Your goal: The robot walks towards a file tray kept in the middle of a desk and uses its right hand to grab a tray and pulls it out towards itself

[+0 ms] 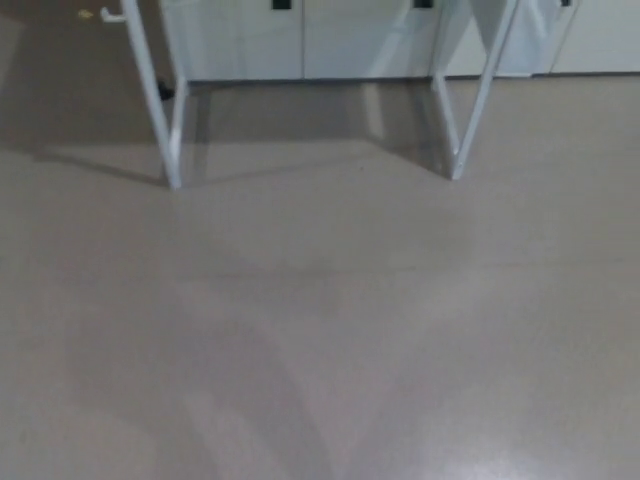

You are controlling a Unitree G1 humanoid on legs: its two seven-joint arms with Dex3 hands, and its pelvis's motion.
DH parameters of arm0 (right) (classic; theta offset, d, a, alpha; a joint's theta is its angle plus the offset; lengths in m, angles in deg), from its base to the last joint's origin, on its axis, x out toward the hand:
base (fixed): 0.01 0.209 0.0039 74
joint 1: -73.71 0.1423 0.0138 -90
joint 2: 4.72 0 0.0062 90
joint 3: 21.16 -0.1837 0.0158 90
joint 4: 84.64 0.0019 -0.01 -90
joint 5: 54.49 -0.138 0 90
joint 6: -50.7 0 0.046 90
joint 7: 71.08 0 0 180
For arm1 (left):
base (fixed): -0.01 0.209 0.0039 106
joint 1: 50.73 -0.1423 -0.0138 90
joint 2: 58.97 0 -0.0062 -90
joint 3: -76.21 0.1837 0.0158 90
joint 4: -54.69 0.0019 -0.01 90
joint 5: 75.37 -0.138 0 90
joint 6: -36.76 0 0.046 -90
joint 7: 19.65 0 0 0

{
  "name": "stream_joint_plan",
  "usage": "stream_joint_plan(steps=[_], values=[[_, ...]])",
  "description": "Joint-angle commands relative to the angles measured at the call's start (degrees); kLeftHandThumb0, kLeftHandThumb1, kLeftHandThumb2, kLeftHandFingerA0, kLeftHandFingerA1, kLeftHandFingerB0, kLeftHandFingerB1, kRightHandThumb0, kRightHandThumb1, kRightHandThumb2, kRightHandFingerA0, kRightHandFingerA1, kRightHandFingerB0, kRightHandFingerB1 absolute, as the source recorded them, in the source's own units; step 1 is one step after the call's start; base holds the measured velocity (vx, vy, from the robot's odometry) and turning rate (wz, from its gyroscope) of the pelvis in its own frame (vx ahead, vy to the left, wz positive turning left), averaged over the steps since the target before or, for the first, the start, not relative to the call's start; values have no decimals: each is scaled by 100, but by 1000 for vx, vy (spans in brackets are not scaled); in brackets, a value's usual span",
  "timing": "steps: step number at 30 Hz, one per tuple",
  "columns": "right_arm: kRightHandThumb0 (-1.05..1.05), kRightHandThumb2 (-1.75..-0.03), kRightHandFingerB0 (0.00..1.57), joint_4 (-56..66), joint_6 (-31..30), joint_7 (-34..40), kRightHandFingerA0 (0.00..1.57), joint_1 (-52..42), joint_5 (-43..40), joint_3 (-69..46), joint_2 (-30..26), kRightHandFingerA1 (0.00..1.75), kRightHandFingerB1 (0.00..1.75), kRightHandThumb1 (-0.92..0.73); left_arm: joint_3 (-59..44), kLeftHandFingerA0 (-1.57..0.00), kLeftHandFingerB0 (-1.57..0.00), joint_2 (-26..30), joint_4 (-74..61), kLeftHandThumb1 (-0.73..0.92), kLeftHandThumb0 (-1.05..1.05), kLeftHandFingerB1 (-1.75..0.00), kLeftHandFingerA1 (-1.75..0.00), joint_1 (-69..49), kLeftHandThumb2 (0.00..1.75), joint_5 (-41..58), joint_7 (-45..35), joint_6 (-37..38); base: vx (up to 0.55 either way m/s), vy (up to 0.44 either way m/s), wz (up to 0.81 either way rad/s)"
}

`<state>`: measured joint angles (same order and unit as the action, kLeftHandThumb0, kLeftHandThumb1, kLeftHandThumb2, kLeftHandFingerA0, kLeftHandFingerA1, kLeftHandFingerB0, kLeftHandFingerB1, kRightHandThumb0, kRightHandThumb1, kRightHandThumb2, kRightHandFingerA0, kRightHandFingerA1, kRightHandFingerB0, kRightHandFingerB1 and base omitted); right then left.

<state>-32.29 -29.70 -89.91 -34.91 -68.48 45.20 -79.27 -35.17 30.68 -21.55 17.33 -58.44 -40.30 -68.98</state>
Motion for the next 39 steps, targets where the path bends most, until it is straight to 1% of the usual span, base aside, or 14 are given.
stream_joint_plan(steps=[1, 4, 9, 14, 15, 23, 24, 25, 27, 28, 30, 37, 38, 39], values=[[-31, -62, 44, -237, 473, -153, 48, -7, -139, -77, -171, 46, 42, -40, 170, -17, -12, 56, 211, 77, -1, -21, -33, 64, 67, -234, 147, 37, 300, 97, 5], [-25, -55, 47, -260, 573, -152, 56, -43, -79, -26, -164, 41, 36, -47, 217, -19, -7, 99, 413, 81, -1, -22, -33, 124, 64, -285, 108, 211, 306, 22, 10], [-27, -55, 47, -331, 677, -128, 55, 10, -36, 55, -137, 40, 36, -47, 274, -19, -12, 140, 481, 75, -2, -20, -36, 376, 67, -370, 284, 211, 311, -134, 22], [-26, -55, 45, -554, 752, -140, 53, 336, -171, 51, 24, 41, 36, -48, 210, -22, -12, 339, 227, 79, -1, -25, -33, 670, 64, -383, 351, -30, 430, -169, 35], [-38, -65, 42, -666, 808, -90, 50, 409, -137, 55, 20, 48, 43, -39, 203, -23, -11, 364, 120, 79, -2, -26, -32, 670, 63, -383, 366, -106, 318, -155, 7], [-38, -66, 43, -743, 859, -27, 51, 569, -117, 46, -85, 48, 44, -40, 270, -20, -12, 305, -46, 79, 0, -25, -32, 718, 64, -317, 360, -137, 339, -33, -12], [-29, -55, 48, -750, 845, 7, 59, 599, -119, 52, -68, 42, 36, -47, 279, -22, -12, 332, -42, 79, -2, -26, -32, 754, 63, -349, 398, -178, 459, 74, 24], [-37, -66, 43, -748, 815, 28, 52, 625, -127, 58, -53, 48, 44, -40, 250, -22, -12, 345, -79, 80, -1, -26, -32, 760, 63, -288, 354, -226, 511, 107, -19], [-37, -66, 45, -764, 823, 78, 54, 659, -124, 63, -38, 50, 45, -39, 232, -19, -12, 364, -93, 78, -1, -23, -33, 772, 65, -250, 303, -249, 543, 134, -39], [-29, -55, 52, -749, 839, 68, 60, 658, -135, 61, -36, 44, 37, -46, 236, -20, -12, 366, -49, 79, 0, -24, -33, 796, 64, -259, 306, -244, 495, 122, -56], [-28, -54, 53, -700, 819, 89, 60, 652, -131, 72, -37, 44, 37, -46, 250, -19, -12, 368, -2, 79, 0, -24, -33, 819, 65, -279, 315, -240, 500, 125, -7], [-29, -55, 49, -615, 759, -13, 59, 628, -137, 96, -198, 43, 36, -48, 323, -21, -11, 238, 45, 80, -1, -26, -32, 727, 63, -337, 391, -130, 408, 6, 16], [-37, -66, 42, -578, 728, -26, 53, 610, -147, 82, -245, 49, 44, -40, 351, -21, -11, 177, 55, 81, 0, -26, -32, 707, 63, -337, 400, -102, 377, -92, 36], [-36, -66, 42, -530, 703, -54, 52, 576, -164, 60, -309, 49, 44, -40, 386, -20, -12, 96, 54, 81, 0, -26, -32, 679, 64, -320, 393, -75, 505, -153, 36]])
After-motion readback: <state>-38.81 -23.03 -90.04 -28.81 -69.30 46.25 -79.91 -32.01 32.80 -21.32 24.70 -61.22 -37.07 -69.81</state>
